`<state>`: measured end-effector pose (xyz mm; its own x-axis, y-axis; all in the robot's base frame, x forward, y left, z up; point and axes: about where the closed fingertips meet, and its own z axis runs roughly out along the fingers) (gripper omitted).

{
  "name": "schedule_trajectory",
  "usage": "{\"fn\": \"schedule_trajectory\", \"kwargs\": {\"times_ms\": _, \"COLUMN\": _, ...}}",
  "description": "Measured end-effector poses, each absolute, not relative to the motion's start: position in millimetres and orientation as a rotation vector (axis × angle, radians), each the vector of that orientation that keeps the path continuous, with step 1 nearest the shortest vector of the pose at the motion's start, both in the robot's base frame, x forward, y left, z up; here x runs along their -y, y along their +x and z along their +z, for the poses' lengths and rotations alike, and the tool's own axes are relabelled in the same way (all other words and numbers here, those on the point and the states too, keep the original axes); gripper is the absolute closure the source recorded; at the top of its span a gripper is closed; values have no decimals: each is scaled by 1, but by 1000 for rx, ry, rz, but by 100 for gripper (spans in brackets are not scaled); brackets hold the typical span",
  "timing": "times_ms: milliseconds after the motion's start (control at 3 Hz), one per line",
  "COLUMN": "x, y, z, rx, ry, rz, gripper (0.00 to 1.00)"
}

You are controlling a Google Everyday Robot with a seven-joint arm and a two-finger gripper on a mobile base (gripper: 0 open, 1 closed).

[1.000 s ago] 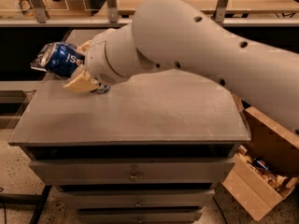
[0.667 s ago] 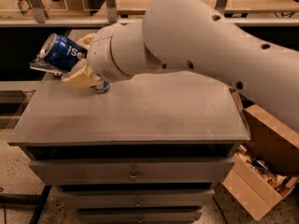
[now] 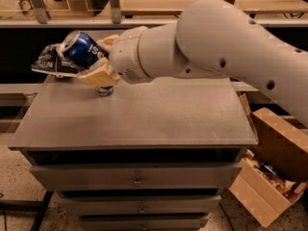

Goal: Place pepsi can upright

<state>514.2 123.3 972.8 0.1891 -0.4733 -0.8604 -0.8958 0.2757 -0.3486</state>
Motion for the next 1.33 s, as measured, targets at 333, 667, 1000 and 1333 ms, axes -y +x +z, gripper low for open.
{"fn": "schedule_trajectory", "kwargs": {"times_ms": 333, "x": -68, "y": 525, "z": 964, "rx": -1503, "ry": -1152, "rz": 655, "gripper": 100}}
{"fn": "schedule_trajectory", "kwargs": {"times_ms": 667, "x": -68, "y": 525, "z": 964, "rx": -1503, "ry": -1152, "rz": 655, "gripper": 100}}
{"fn": "schedule_trajectory", "kwargs": {"times_ms": 1000, "x": -66, "y": 527, "z": 953, "rx": -1479, "ry": -1149, "rz": 705, "gripper": 100}}
{"fn": "schedule_trajectory", "kwargs": {"times_ms": 1333, "x": -65, "y": 529, "z": 930, "rx": -1449, "ry": -1129, "rz": 788, "gripper": 100}}
